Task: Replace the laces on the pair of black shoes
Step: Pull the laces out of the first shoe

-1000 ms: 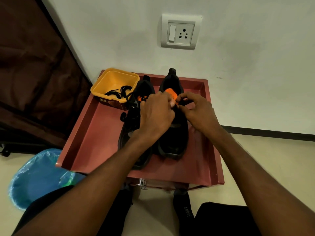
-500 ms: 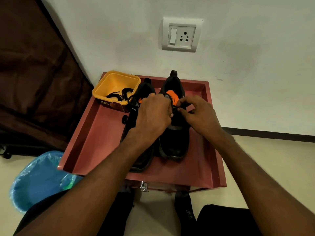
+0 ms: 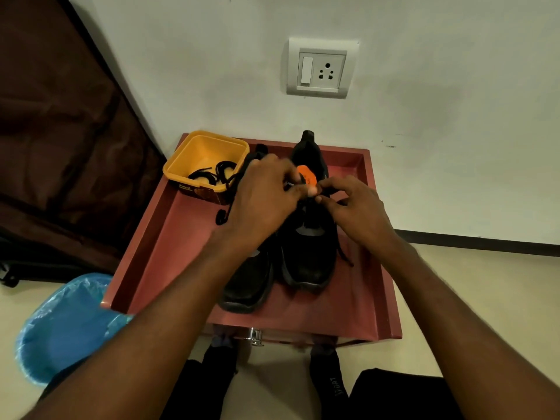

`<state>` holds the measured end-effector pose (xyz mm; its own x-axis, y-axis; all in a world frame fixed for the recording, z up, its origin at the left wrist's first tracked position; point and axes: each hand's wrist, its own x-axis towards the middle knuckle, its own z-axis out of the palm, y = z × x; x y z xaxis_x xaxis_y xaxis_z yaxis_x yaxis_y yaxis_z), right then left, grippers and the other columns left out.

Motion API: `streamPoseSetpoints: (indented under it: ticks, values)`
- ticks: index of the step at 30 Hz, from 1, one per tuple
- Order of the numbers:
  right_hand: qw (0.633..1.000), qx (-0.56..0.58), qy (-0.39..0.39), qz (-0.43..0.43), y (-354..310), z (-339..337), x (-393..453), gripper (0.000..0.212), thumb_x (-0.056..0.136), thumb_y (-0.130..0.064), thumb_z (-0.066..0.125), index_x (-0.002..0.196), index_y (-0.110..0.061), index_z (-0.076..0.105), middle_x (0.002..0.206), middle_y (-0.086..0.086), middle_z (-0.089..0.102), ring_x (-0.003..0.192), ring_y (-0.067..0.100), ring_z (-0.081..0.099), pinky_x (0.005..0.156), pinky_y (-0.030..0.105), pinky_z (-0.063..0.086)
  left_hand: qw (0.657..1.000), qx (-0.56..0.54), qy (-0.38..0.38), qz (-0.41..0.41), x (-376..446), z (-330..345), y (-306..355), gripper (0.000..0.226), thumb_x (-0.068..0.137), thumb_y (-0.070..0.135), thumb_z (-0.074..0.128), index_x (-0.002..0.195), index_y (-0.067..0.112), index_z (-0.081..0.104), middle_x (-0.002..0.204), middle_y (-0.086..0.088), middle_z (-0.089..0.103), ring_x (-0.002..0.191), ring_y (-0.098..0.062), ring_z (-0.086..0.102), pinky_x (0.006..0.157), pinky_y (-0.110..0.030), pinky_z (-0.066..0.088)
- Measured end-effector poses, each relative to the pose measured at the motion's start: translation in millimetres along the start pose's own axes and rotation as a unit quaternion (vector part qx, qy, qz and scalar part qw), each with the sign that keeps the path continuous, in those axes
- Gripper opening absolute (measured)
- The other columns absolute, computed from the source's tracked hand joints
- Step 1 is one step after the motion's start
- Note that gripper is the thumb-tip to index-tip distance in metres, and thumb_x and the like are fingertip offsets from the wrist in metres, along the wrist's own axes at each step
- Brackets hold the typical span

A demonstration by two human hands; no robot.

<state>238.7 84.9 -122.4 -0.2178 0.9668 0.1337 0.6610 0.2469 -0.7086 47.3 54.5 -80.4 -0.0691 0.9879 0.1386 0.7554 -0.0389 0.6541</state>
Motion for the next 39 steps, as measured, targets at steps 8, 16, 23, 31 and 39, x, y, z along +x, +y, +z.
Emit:
streamPoseSetpoints:
  ticks: [8,16,23,31,39]
  values:
    - [1.0,0.016,-0.003,0.005,1.3,-0.9,0.5,0.015,0.094,-0.037,0.073,0.108,-0.042,0.073,0.118,-0.018,0.066,0.085,0.002,0.068,0.079,0.029,0.056,0.999,0.026,0.022,0.039,-3.1,11.7,-5.7,0.011,0.091,0.029,0.076,0.082,0.024,0.072,0.097,0.011,0.065,0.102,-0.019,0.055,0.09,-0.046,0.051]
    - [1.0,0.018,-0.007,0.014,2.2,-2.4,0.6,0.012,0.094,-0.039,0.072,0.105,-0.044,0.071,0.116,-0.019,0.066,0.086,0.0,0.068,0.072,0.02,0.049,0.749,-0.66,0.044,-0.03,13.6,-45.7,1.2,0.014,0.11,0.02,0.045,0.098,0.015,0.049,0.074,0.001,0.047,0.066,-0.014,0.049,0.065,-0.028,0.041]
    - [0.999,0.028,0.002,0.02,-0.4,-1.2,0.4,0.012,0.092,-0.038,0.073,0.103,-0.043,0.073,0.114,-0.019,0.067,0.083,-0.001,0.068,0.073,0.023,0.052,0.994,0.08,-0.051,0.044,-8.6,3.0,-4.1,0.021,0.088,0.046,0.076,0.092,0.026,0.069,0.092,0.011,0.053,0.09,-0.013,0.057,0.094,-0.046,0.047]
    - [0.999,0.028,0.002,0.028,-2.1,-2.5,-0.2,0.011,0.094,-0.038,0.072,0.103,-0.042,0.073,0.115,-0.02,0.068,0.079,0.0,0.068,0.073,0.025,0.055,0.986,0.151,-0.035,0.067,-7.6,11.5,-0.9,0.024,0.089,0.044,0.076,0.105,0.027,0.072,0.102,0.009,0.046,0.113,-0.021,0.053,0.099,-0.044,0.038]
    - [0.999,0.012,0.006,0.036,-4.9,-3.8,-1.6,0.01,0.093,-0.039,0.071,0.101,-0.043,0.072,0.117,-0.02,0.067,0.081,-0.001,0.068,0.066,0.02,0.046,0.997,-0.054,0.016,-0.048,-0.1,4.2,-3.6,0.022,0.102,0.019,0.057,0.083,0.025,0.065,0.092,0.011,0.069,0.096,-0.012,0.066,0.095,-0.049,0.05]
